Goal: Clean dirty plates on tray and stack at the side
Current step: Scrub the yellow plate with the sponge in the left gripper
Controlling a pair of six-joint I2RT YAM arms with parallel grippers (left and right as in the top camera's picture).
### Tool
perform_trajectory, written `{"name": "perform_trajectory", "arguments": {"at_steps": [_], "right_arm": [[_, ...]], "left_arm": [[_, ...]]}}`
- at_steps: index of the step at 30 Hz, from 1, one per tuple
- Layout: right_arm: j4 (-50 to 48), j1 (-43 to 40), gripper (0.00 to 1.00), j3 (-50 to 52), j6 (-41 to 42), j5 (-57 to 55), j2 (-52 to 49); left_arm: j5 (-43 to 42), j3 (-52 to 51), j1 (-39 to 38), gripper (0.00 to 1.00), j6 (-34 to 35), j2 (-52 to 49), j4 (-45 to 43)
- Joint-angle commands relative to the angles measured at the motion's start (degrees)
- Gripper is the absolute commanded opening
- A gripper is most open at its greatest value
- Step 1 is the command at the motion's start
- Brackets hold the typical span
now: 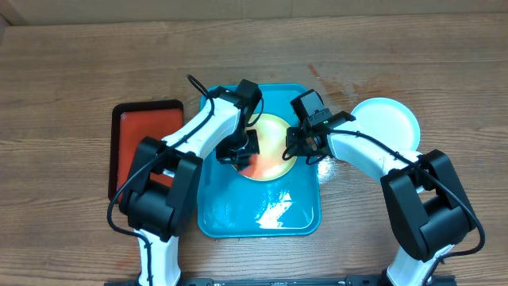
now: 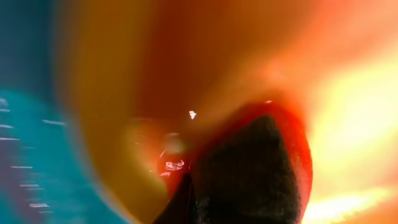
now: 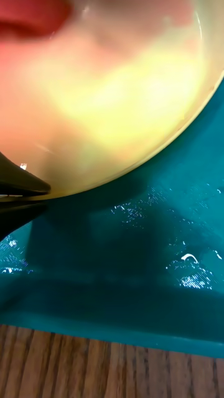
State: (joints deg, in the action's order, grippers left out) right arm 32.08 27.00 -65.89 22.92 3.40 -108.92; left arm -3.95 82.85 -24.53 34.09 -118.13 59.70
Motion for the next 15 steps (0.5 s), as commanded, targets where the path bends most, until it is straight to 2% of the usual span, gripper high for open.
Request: {"name": "perform_trajectory", "arguments": {"at_steps": [1, 6, 12, 15], "right_arm": [[0.8, -0.1, 0.04, 0.6, -0.3, -3.8, -1.9], [0.8, -0.1, 0.04, 0.6, -0.4, -3.8, -1.9], [1.0, -0.1, 0.04, 0.6, -0.4, -3.8, -1.9], [1.0, -0.1, 0.04, 0.6, -0.6, -3.8, -1.9]], "left_arm": [[14.6, -1.4, 2.4, 0.04, 3.0, 2.4, -2.3], [10.8, -1.4, 1.9, 0.04, 2.8, 2.3, -9.3], [-3.2, -1.4, -1.2, 0.04, 0.7, -1.2, -17.0], [-13.0, -1.4, -2.6, 0.04, 0.7, -4.5, -20.8]]}}
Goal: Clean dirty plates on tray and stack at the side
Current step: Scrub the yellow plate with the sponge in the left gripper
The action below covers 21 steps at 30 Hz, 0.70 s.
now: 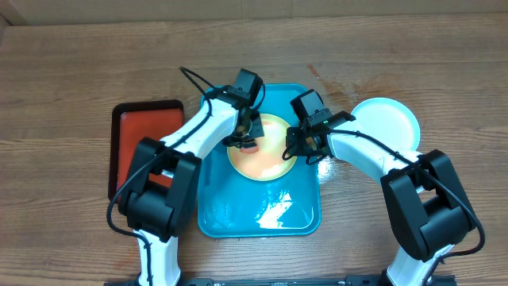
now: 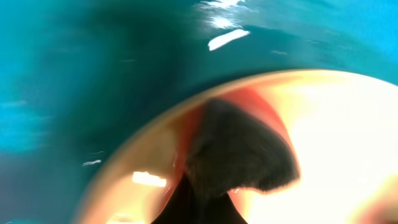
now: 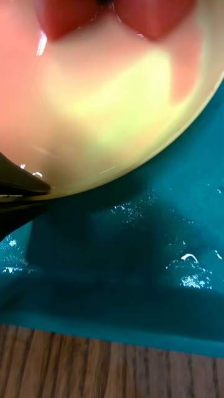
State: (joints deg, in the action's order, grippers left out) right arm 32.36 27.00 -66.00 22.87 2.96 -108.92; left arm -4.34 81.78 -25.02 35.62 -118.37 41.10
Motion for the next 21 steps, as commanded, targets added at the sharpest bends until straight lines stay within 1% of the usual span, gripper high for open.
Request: {"name": "perform_trajectory", "arguments": {"at_steps": [1, 4, 7, 11, 17, 21], "right_arm": [[0.7, -0.1, 0.04, 0.7, -0.6, -3.4, -1.9], [0.9, -0.1, 0.04, 0.7, -0.6, -3.4, -1.9], [0.9, -0.1, 0.04, 0.7, -0.6, -3.4, -1.9], [0.9, -0.1, 0.04, 0.7, -0.5, -3.4, -1.9], [0.9, -0.1, 0.04, 0.7, -0.6, -3.8, -1.9], [1.2, -0.1, 0.04, 0.7, -0.5, -3.8, -1.9]], "left_arm": [[-15.7, -0.3, -2.4, 0.04, -0.7, -5.3, -3.2], [-24.7, -0.3, -2.9, 0.04, -0.7, -7.7, -5.0], [-28.0, -0.3, -2.9, 0.04, -1.3, -7.8, -5.2], [-31.1, -0.3, -3.3, 0.04, -4.0, -7.5, -5.7], [-30.5, -0.3, -3.5, 0.04, -5.9, -7.5, -3.2], [-22.5, -0.3, -3.4, 0.04, -4.5, -7.5, 4.4]]}}
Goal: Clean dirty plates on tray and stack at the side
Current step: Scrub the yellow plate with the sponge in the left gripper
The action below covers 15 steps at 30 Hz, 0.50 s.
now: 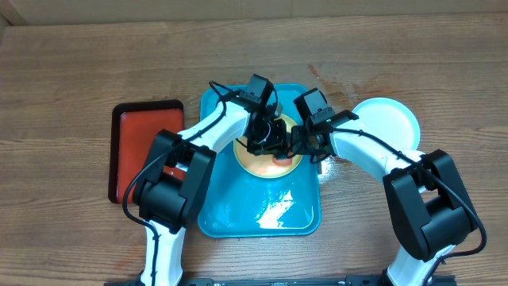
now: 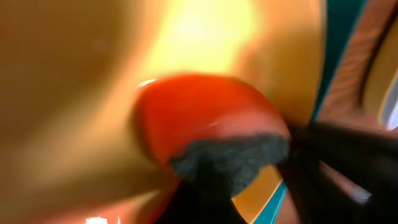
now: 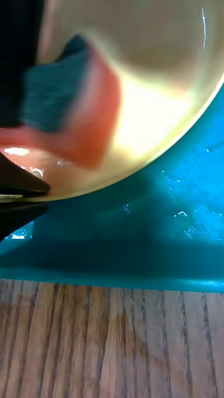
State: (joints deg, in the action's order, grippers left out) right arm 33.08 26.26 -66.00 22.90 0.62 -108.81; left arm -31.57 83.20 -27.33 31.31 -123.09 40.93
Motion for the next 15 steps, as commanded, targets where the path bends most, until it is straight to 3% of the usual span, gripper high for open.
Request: {"name": "perform_trajectory", "arguments": {"at_steps": [1, 10, 15], "right_arm": [[0.5, 0.6, 0.04, 0.7, -0.6, -1.5, -2.0], [0.8, 0.6, 0.04, 0.7, -0.8, -2.1, -2.0], [0.9, 0.6, 0.04, 0.7, -0.9, -2.1, -2.0]], "left_arm": [[6.1, -1.7, -0.9, 0.04, 0.6, -2.6, 6.0], [27.8, -1.7, 0.4, 0.04, 5.0, 6.3, 17.6], [33.6, -1.7, 0.5, 0.04, 5.0, 11.7, 19.2]]}}
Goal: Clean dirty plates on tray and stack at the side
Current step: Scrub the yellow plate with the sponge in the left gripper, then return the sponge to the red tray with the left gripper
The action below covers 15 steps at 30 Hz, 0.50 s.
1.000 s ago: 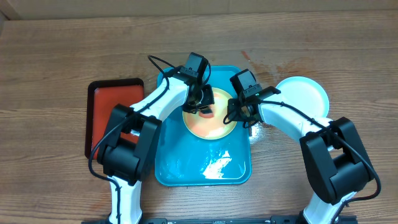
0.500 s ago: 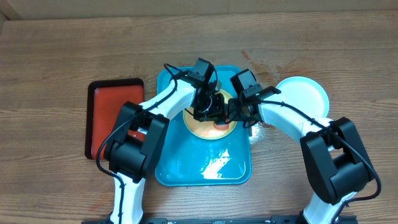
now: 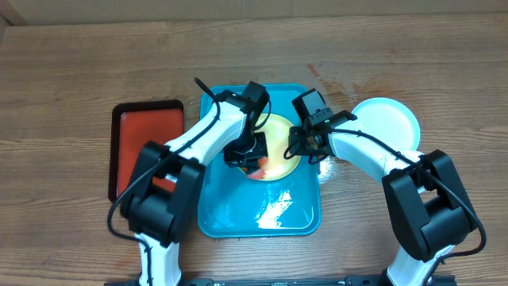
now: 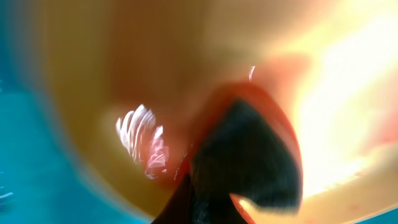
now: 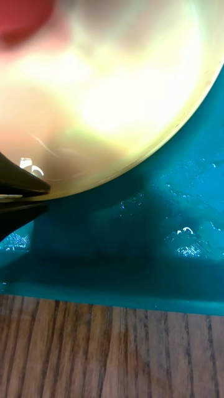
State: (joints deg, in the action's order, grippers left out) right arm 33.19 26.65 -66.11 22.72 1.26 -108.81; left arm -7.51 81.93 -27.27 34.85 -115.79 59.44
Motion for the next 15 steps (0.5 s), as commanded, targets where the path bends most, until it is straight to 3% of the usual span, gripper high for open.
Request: {"name": "perform_trajectory", "arguments": {"at_steps": [1, 7, 15], "right_arm": [[0.8, 0.2, 0.04, 0.8, -1.5, -2.7, -2.0], [1.2, 0.2, 0.04, 0.8, -3.5, -2.7, -2.0], [1.9, 0.2, 0.04, 0.8, -4.7, -2.6, -2.0]], "left_arm": [[9.6, -0.5, 0.4, 0.04, 1.6, 5.4, 1.1], [9.7, -0.5, 2.9, 0.04, 1.3, 15.6, 6.7], [23.1, -0.5, 15.5, 0.04, -0.4, 30.5, 16.7]]}}
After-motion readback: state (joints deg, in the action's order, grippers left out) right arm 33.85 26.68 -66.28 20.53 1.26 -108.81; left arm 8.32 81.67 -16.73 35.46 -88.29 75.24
